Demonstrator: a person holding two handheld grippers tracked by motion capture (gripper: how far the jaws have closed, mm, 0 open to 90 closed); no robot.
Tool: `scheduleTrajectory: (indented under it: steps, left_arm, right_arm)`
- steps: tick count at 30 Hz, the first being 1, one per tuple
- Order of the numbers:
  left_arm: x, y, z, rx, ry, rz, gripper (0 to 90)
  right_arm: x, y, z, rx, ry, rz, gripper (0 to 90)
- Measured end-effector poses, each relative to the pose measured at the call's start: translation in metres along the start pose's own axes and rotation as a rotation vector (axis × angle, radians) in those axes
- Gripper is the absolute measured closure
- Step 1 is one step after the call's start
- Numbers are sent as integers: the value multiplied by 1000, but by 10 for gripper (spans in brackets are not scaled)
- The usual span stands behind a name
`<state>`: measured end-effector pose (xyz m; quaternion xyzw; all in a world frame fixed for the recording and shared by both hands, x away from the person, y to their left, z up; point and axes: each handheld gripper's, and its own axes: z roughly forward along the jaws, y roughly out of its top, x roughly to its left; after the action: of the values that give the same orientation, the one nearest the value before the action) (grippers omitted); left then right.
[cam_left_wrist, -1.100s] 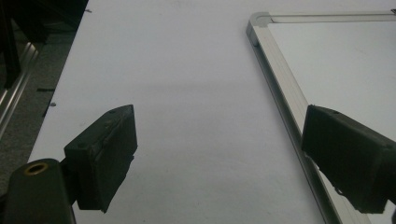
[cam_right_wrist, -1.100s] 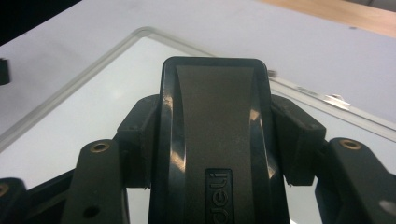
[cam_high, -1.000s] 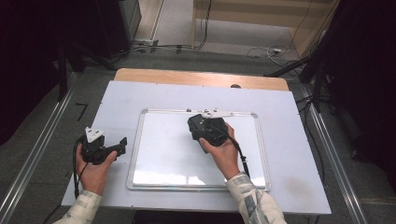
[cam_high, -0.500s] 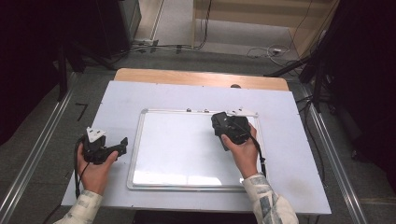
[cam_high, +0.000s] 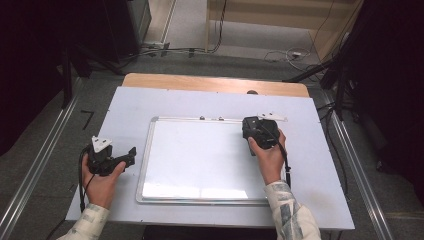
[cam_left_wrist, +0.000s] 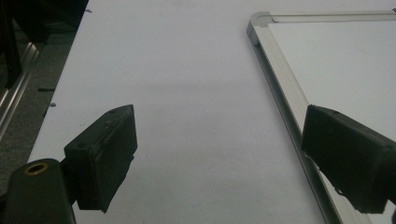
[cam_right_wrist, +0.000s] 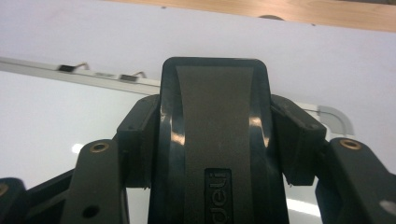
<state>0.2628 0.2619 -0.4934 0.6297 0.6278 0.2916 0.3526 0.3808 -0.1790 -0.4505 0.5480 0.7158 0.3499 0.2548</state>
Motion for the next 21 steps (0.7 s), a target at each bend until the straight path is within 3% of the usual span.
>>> scheduleTrajectory:
  steps: [11, 16, 21]
  left_arm:
    - [1, 0, 0, 0, -1, -4, 113]
    - [0, 0, 0, -1, 0, -3, 113]
    - [1, 0, 0, 0, 1, -4, 113]
  right_arm:
    - [-27, -3, 21, 40, -98, 51, 382]
    - [-34, -7, 32, 62, -135, 71, 382]
    - [-35, -10, 43, 96, -151, 59, 381]
